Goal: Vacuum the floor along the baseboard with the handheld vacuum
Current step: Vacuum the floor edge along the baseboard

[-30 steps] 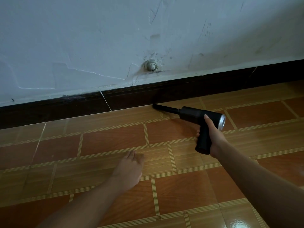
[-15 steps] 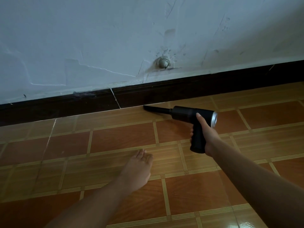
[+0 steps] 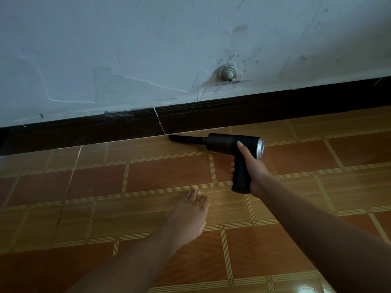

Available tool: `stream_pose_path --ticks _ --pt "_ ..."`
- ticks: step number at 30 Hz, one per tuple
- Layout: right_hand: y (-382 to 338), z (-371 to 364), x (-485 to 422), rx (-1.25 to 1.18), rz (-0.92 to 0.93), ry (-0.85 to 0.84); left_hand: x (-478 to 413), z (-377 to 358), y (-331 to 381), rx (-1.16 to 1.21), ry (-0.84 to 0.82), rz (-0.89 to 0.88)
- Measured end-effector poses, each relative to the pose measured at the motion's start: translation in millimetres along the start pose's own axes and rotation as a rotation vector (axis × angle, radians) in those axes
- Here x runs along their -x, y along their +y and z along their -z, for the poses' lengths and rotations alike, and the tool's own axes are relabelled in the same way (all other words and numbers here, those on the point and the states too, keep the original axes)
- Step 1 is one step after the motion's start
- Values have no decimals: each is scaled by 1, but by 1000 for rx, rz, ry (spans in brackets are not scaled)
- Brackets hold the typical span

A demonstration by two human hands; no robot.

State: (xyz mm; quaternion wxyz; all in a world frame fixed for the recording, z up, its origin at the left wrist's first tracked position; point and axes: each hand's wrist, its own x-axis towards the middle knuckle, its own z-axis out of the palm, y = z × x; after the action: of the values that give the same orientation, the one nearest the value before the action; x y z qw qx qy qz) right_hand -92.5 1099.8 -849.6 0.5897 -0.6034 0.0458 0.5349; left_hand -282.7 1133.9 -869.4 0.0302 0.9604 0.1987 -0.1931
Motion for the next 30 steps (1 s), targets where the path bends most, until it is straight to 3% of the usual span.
stream_pose_path --ticks 11,30 --pt "0 4 -1 1 28 18 -2 -2 0 -41 -25 6" --pt "-28 76 23 -114 76 146 -5 2 10 -158 -55 31"
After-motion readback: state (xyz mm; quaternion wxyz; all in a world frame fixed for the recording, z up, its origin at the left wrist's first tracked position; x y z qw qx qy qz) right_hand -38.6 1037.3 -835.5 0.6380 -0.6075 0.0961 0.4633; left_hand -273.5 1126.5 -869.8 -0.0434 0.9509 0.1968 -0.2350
